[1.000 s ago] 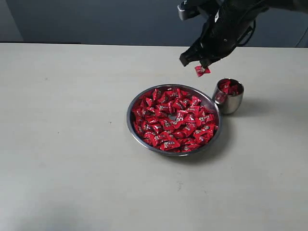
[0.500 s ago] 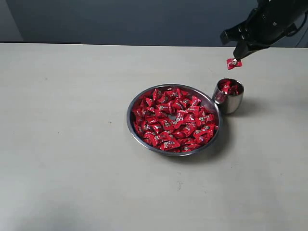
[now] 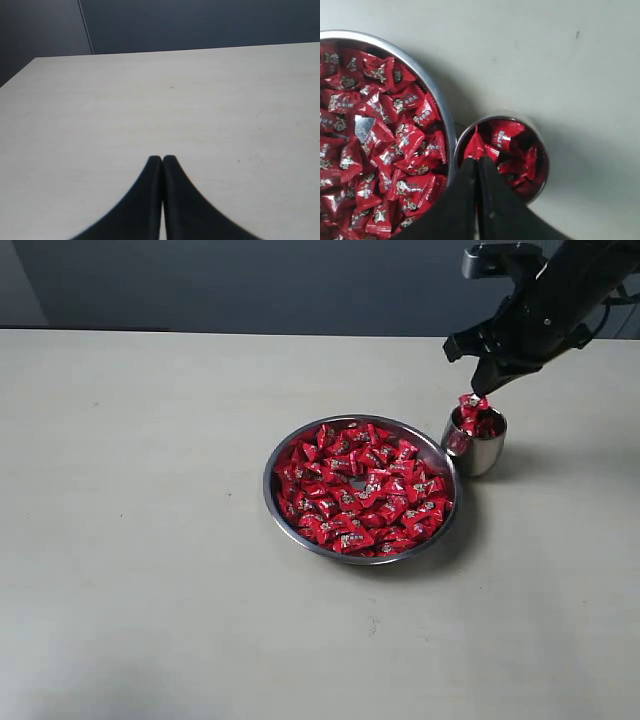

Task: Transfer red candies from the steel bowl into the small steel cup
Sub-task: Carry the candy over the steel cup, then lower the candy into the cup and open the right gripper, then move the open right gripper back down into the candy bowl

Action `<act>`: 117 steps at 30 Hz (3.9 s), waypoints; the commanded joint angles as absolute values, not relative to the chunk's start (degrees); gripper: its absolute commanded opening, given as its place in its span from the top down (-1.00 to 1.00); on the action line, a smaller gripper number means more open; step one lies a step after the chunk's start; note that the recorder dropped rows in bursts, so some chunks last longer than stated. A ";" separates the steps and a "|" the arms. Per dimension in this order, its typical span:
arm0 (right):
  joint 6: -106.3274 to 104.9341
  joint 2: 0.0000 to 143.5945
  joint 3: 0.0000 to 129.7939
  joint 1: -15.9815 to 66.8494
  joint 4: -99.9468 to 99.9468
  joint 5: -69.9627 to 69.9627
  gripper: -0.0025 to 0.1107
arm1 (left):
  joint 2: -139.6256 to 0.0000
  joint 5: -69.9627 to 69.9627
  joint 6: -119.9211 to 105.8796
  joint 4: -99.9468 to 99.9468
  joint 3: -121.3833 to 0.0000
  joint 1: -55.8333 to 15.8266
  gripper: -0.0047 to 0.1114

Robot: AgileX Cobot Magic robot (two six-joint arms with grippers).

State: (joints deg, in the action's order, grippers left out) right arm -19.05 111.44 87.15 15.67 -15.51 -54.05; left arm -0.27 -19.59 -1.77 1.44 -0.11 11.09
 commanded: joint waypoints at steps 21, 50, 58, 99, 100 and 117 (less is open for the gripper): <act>-19.48 114.58 87.18 15.33 -15.08 -51.63 0.97 | 0.00 -19.14 -1.68 1.55 0.00 10.72 0.91; -19.48 116.90 87.18 15.43 -17.18 -51.25 0.49 | 0.00 -19.14 -1.68 1.55 0.00 10.72 0.91; -19.48 116.47 87.18 15.43 -18.30 -51.70 0.24 | 0.00 -19.14 -1.68 1.55 0.00 10.72 0.91; -23.01 125.14 90.70 30.79 -19.95 -41.57 0.24 | 0.00 -19.14 -1.68 1.55 0.00 10.72 0.91; -23.17 125.48 91.29 30.91 -19.83 -41.56 0.24 | 0.00 -19.14 -1.68 1.55 0.00 10.72 0.91; -23.42 130.54 92.33 31.43 -13.03 -43.90 0.24 | 0.00 -19.14 -1.68 1.55 0.00 10.72 0.91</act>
State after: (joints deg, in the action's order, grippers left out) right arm -23.16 129.49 92.55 31.54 -14.80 -42.58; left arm -0.27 -19.59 -1.77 1.44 -0.11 11.09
